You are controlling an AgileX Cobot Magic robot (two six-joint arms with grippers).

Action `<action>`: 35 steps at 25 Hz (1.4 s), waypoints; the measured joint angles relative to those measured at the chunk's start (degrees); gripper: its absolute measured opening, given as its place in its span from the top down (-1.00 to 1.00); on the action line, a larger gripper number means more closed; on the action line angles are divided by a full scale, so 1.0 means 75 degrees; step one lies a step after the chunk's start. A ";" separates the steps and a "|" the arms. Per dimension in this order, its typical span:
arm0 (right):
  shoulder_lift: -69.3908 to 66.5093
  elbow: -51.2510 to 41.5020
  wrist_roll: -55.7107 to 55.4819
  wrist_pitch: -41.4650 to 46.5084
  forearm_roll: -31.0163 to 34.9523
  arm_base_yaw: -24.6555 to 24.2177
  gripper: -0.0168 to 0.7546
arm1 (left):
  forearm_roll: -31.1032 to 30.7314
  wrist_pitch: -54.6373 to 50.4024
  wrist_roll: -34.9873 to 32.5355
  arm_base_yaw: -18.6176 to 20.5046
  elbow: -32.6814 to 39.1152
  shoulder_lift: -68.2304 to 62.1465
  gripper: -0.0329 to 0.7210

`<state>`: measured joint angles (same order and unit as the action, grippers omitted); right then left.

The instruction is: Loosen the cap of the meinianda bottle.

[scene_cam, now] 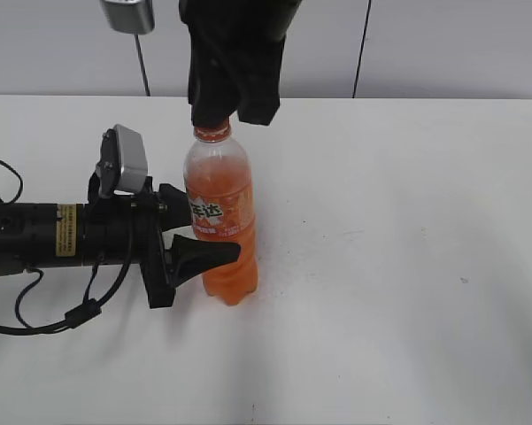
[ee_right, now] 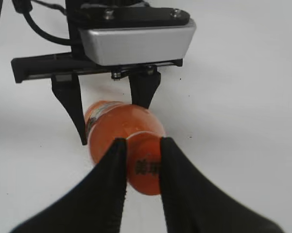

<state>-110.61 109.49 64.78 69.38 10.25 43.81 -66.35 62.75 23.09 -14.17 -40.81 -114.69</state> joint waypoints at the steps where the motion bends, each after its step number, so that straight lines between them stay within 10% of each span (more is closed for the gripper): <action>1: 0.0021 -0.0009 -0.0431 0.0008 0.0030 0.0000 0.43 | -0.0018 0.0000 -0.0016 0.0000 0.0000 0.0000 -0.18; 7: 0.0344 -0.0016 -0.4716 0.0035 -0.0100 0.0000 -0.13 | -0.0051 0.0007 -0.0045 -0.0007 0.0000 0.0000 -0.18; 13: 0.0356 -0.0016 -0.8078 0.0053 -0.0495 0.0000 -0.21 | -0.0066 0.0015 -0.0044 -0.0007 0.0000 0.0000 -0.18; 26: 0.0017 -0.0018 -0.8425 0.0058 -0.0502 0.0000 -0.19 | -0.0098 0.0023 -0.0044 -0.0007 0.0000 0.0000 -0.18; 35: -0.0065 -0.0018 -0.8432 0.0058 -0.0400 0.0000 0.20 | -0.0104 0.0023 -0.0044 -0.0007 0.0000 0.0000 -0.18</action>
<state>-111.09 109.36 1.53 69.82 7.25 43.81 -67.13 62.92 22.76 -14.22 -40.81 -114.69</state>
